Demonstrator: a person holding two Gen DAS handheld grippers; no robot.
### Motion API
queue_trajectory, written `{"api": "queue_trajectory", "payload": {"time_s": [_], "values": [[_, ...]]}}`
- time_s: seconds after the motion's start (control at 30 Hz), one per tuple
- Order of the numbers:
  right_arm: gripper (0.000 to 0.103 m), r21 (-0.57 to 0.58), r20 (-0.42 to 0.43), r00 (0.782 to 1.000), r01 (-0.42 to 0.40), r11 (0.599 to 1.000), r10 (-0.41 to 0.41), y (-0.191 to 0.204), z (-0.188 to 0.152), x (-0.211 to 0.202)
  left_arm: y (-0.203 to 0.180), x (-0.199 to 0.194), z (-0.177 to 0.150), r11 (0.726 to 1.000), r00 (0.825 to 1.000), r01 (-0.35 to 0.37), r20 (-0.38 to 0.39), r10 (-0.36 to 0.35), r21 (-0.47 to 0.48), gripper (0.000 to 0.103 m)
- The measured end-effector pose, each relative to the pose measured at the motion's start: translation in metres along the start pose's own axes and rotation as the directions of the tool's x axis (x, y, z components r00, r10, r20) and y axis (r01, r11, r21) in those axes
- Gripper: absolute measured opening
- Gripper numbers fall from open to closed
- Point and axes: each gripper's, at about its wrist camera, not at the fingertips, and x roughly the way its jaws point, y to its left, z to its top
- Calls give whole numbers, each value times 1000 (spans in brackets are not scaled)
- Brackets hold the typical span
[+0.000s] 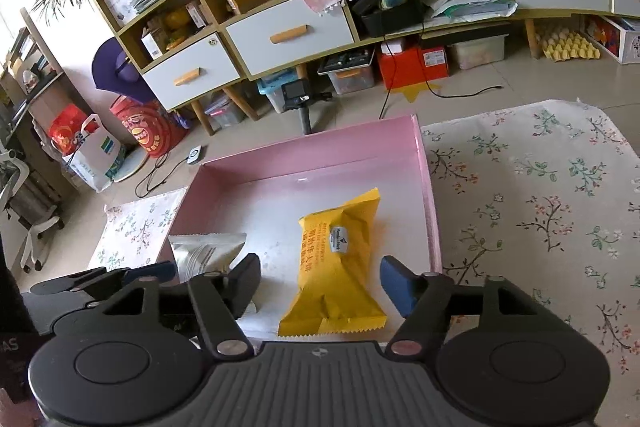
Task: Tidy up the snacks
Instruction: 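Carry both packets into the pink box and open both grippers, then grasp the white printed snack bag with the right gripper while the left grasps the yellow cracker pack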
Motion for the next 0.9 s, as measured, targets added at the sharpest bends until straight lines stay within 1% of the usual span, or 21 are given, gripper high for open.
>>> {"api": "queue_trajectory", "payload": {"time_s": [0.13, 0.23, 0.37, 0.5, 0.67, 0.73, 0.8, 0.9], "values": [[55, -13, 9, 1000, 13, 1000, -13, 1, -1, -8, 1, -12, -8, 1000, 1000, 2, 9, -1, -8, 76], [59, -19, 11, 1000, 14, 1000, -14, 1, -2, -15, 3, -22, -14, 1000, 1000, 2, 5, -1, -12, 77], [62, -49, 7, 1000, 23, 999, -22, 5, -5, -26, 2, -36, -23, 1000, 1000, 0, -4, 0, -4, 82], [68, -85, 0, 999, 45, 995, -45, 9, -11, -38, 1, -53, -33, 1000, 1000, 7, -11, -7, 5, 87], [71, -134, -17, 998, 58, 989, -61, 10, -20, -50, 0, -73, -51, 999, 1000, 28, -15, -27, 18, 93], [71, -143, -28, 998, 43, 989, -48, 10, -25, -56, 1, -78, -59, 999, 999, 42, -15, -41, 18, 93], [74, -155, -35, 999, 29, 987, -35, 9, -30, -61, 3, -82, -66, 998, 998, 56, -20, -55, 17, 93], [75, -192, -36, 999, 26, 981, -34, 8, -39, -68, 4, -87, -77, 996, 996, 80, -35, -78, 41, 93]]}}
